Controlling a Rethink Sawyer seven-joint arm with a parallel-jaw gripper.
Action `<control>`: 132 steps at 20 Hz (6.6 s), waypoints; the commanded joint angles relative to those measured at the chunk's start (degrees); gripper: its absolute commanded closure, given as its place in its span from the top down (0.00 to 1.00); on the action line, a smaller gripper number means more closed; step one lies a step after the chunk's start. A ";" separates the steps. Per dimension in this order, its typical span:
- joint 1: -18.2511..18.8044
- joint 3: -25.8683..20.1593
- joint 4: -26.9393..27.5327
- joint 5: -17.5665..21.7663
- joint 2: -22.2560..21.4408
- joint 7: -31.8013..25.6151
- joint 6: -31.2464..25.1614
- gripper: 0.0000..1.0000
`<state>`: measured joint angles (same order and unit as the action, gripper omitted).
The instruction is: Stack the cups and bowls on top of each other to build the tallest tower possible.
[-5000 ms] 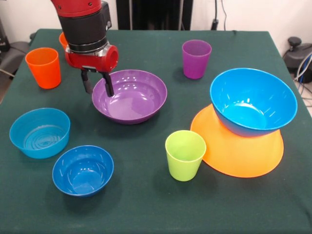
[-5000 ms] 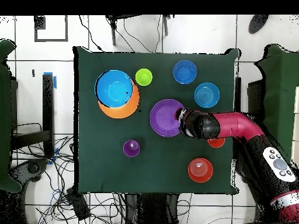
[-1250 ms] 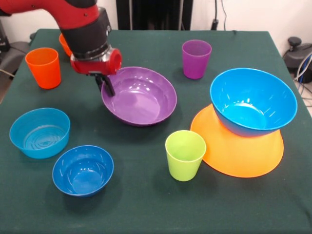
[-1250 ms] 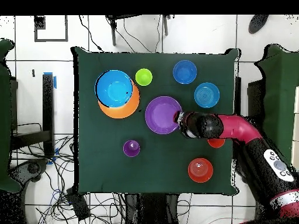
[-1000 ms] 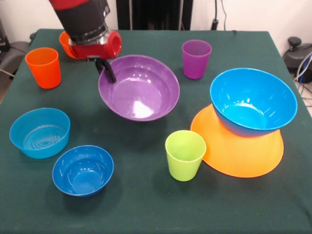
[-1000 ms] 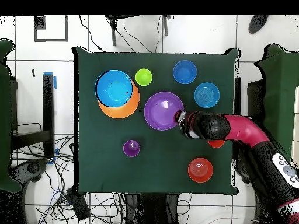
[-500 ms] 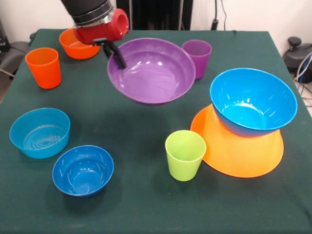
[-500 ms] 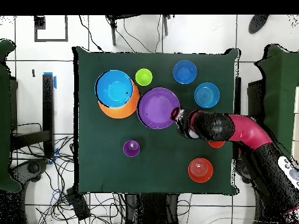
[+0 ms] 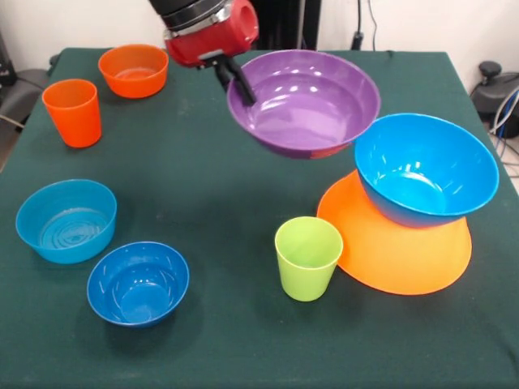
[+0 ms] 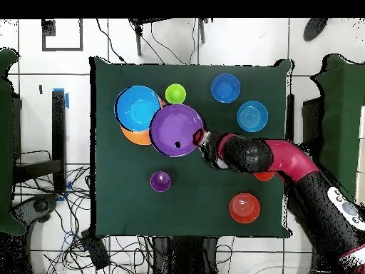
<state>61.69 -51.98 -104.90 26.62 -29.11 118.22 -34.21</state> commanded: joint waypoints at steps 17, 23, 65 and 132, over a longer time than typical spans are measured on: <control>-5.15 -2.41 -3.37 -7.41 -5.25 2.28 3.46 0.00; -9.17 0.02 -2.55 -7.05 -7.61 6.94 7.27 0.00; -22.63 14.49 6.56 -12.95 -8.98 6.67 8.34 0.00; -23.24 14.73 10.37 -12.72 -2.62 1.19 8.98 1.00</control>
<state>38.78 -38.46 -97.18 13.98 -34.90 118.24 -25.86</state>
